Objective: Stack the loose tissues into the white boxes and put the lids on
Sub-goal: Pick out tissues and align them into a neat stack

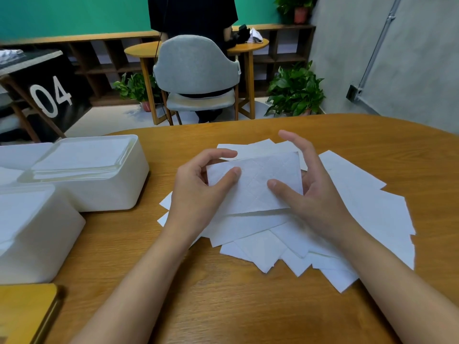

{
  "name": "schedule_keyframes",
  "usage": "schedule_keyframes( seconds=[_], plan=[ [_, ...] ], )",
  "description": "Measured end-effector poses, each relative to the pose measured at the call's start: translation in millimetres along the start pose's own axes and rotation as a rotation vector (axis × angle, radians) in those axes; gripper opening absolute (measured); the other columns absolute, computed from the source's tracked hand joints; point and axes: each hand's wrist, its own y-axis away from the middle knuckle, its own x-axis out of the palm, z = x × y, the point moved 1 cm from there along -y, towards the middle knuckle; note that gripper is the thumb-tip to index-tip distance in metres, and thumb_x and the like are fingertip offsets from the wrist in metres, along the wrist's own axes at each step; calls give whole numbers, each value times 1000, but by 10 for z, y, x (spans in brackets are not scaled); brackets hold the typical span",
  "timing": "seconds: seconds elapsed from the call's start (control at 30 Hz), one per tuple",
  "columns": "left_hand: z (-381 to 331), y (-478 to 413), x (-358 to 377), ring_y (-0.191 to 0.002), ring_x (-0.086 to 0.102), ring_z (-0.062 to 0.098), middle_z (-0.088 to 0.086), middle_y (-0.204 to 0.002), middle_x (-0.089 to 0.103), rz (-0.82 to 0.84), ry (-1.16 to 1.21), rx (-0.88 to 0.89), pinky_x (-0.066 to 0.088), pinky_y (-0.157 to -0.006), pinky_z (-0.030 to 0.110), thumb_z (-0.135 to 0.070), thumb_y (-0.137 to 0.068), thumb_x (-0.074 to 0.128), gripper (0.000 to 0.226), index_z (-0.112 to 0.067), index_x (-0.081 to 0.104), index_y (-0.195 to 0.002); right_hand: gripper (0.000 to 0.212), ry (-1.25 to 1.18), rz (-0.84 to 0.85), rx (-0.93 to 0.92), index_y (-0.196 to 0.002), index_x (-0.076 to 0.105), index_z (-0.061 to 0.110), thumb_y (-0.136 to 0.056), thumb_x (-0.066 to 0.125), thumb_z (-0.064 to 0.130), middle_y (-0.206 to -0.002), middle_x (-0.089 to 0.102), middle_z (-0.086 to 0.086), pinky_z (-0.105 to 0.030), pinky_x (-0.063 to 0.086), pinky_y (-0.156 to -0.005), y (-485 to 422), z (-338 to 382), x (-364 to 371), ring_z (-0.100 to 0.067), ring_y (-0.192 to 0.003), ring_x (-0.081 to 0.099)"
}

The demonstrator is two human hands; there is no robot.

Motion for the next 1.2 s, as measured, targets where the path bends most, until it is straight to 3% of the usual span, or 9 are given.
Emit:
schedule_keyframes(
  seconds=[0.13, 0.27, 0.33, 0.43, 0.57, 0.67, 0.77, 0.9, 1.2],
  plan=[
    [4, 2, 22, -119, 55, -14, -26, -131, 61, 84, 19, -89, 49, -89, 9, -44, -91, 78, 49, -43, 59, -135, 58, -131, 10, -7, -137, 45, 44, -99, 65, 5, -132, 65, -8, -45, 65, -77, -2, 25, -20, -28, -103, 74],
    [-6, 20, 34, -92, 73, 25, 0, -108, 76, 120, 195, -161, 61, -73, 43, -27, -95, 78, 40, -41, 64, -130, 42, -118, -22, -5, -125, 62, 32, -97, 67, 2, -117, 71, 1, -30, 60, -76, -11, 31, -93, -17, -99, 71],
    [-12, 19, 34, -82, 65, 41, 16, -97, 72, 60, 148, -84, 55, -63, 46, -25, -94, 79, 39, -38, 65, -128, 31, 7, 0, -12, -112, 77, 23, -95, 69, -2, -111, 76, 12, -19, 54, -81, -22, 30, -112, -7, -104, 70],
    [-16, 21, 46, -79, 67, 7, -15, -86, 71, 47, 82, 11, 51, -67, 20, -18, -94, 79, 49, -26, 57, -137, 35, 75, -71, 47, -104, 82, 23, -98, 63, -5, -110, 79, 13, -19, 53, -92, -47, -51, -116, -4, -113, 69],
    [57, 52, 60, -93, 62, 13, -15, -105, 60, 45, -275, 223, 46, -70, 14, -23, -88, 84, 55, -31, 49, -129, 38, 142, -282, 102, -108, 81, 29, -101, 59, -1, -111, 76, 23, -7, 50, -87, -90, -141, -206, 8, -109, 65],
    [84, 59, 60, -87, 60, 13, -15, -99, 61, 153, -340, 287, 41, -69, 10, -23, -87, 84, 33, -28, 59, -108, 40, 194, -329, 110, -112, 80, 31, -100, 58, 1, -114, 73, 29, -2, 45, -88, -105, -186, -253, 13, -111, 61],
    [103, 85, 86, -88, 60, 10, -16, -95, 64, 325, -395, 365, 43, -73, 16, -41, -85, 84, 19, -28, 72, -90, 40, 245, -330, 111, -112, 79, 34, -100, 57, 2, -115, 72, 30, -6, 46, -94, -115, -216, -245, 12, -115, 61],
    [80, 122, 102, -100, 56, 7, -21, -107, 55, 462, -470, 378, 49, -80, 24, -61, -74, 87, 43, -34, 72, -104, 41, 294, -314, 97, -114, 79, 32, -100, 56, 1, -116, 71, 28, -6, 44, -96, -112, -241, -207, 14, -115, 59],
    [64, 113, 88, -84, 66, 11, -15, -95, 69, 400, -588, 423, 56, -72, 42, -29, -87, 67, 21, -27, 72, -108, 39, 280, -296, 92, -113, 79, 34, -100, 57, 4, -117, 71, 29, 0, 42, -92, -108, -259, -200, 16, -114, 58]
  ],
)
